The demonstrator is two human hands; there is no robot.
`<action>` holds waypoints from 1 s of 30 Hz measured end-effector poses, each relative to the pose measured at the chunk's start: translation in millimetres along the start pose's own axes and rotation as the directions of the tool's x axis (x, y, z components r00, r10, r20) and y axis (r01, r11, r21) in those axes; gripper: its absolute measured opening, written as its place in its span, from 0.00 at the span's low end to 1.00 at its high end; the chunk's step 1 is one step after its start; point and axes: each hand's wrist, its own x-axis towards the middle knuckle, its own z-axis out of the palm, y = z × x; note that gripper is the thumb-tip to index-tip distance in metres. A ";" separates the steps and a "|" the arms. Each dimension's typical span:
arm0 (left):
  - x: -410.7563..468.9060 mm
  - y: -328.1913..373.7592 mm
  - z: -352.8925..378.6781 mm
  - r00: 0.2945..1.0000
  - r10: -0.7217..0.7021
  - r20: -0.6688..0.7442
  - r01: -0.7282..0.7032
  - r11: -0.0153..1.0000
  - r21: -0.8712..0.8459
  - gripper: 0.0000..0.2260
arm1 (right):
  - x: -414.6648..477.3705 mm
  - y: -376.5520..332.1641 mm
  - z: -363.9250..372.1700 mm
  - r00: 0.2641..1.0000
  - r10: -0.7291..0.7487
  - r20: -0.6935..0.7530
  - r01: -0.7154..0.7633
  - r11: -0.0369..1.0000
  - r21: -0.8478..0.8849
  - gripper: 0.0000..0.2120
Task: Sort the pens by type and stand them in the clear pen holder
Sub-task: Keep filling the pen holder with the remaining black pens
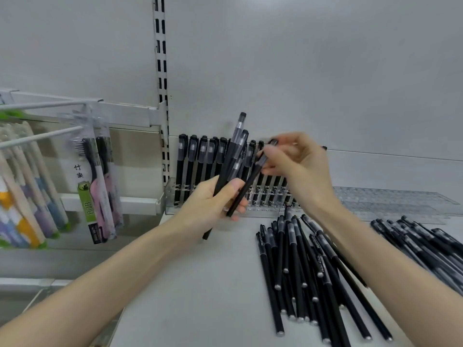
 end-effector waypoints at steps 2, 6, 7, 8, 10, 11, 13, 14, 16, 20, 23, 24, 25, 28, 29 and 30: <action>1.6 -1.6 -8.2 0.997 0.006 -0.080 -0.001 0.998 0.058 0.10 | 8.0 -2.9 -6.8 0.992 -0.054 -0.113 0.054 0.999 -0.008 0.07; 0.4 -2.8 -19.1 0.992 -0.022 -0.124 0.027 0.999 0.035 0.12 | 18.2 4.6 -6.1 0.975 -0.164 -0.150 0.139 0.976 -0.168 0.07; -0.1 -3.8 -19.5 0.992 -0.041 -0.123 0.045 0.999 0.026 0.12 | 19.2 6.0 -4.7 0.974 -0.175 -0.146 0.147 0.971 -0.187 0.07; -0.5 -4.8 -19.6 0.991 -0.053 -0.119 0.056 0.998 0.019 0.13 | 20.9 6.1 -4.0 0.970 -0.191 -0.152 0.161 0.968 -0.192 0.06; -0.7 -6.1 -20.4 0.992 -0.059 -0.113 0.060 0.998 0.006 0.14 | 24.7 4.1 -4.3 0.957 -0.235 -0.173 0.201 0.960 -0.194 0.06; -0.7 -6.3 -21.2 0.992 -0.062 -0.111 0.062 0.998 -0.003 0.14 | 26.2 2.9 -4.4 0.952 -0.253 -0.172 0.216 0.954 -0.206 0.06; -0.6 -7.1 -22.6 0.993 -0.069 -0.099 0.067 0.998 -0.021 0.15 | 28.6 4.8 -3.4 0.951 -0.271 -0.149 0.227 0.939 -0.259 0.06; -0.7 -7.9 -22.8 0.994 -0.069 -0.086 0.066 0.997 -0.027 0.15 | 29.0 7.4 -2.4 0.953 -0.273 -0.130 0.226 0.929 -0.292 0.06; -1.5 -10.0 -22.4 0.997 -0.052 -0.056 0.051 0.998 -0.022 0.14 | 28.1 13.9 0.6 0.961 -0.261 -0.093 0.214 0.912 -0.350 0.06; -2.5 -12.4 -20.1 0.999 -0.014 -0.040 0.014 1.000 -0.010 0.13 | 25.5 26.0 3.9 0.971 -0.237 -0.029 0.203 0.886 -0.417 0.08; -3.2 -10.2 -19.9 0.999 -0.022 -0.034 0.023 1.000 0.011 0.13 | 24.8 27.5 3.0 0.968 -0.249 -0.020 0.208 0.847 -0.489 0.08; -3.3 -9.2 -19.7 0.999 -0.035 -0.031 0.035 0.999 0.017 0.13 | 25.9 26.3 2.3 0.969 -0.247 -0.020 0.204 0.842 -0.499 0.08; -3.4 -8.3 -19.7 0.998 -0.050 -0.027 0.050 0.999 0.020 0.13 | 27.2 24.6 1.5 0.971 -0.240 -0.013 0.201 0.840 -0.503 0.07; -2.3 -6.8 -17.8 0.997 -0.076 -0.011 0.076 0.997 -0.003 0.14 | 31.0 20.6 0.7 0.983 -0.169 0.066 0.178 0.824 -0.538 0.06; -1.8 -6.4 -17.1 0.997 -0.079 -0.007 0.079 0.997 -0.018 0.14 | 31.0 19.7 0.8 0.986 -0.139 0.092 0.167 0.817 -0.551 0.05; -1.6 -6.0 -16.8 0.997 -0.080 -0.003 0.080 0.996 -0.030 0.15 | 30.9 19.8 0.8 0.987 -0.120 0.105 0.159 0.815 -0.558 0.05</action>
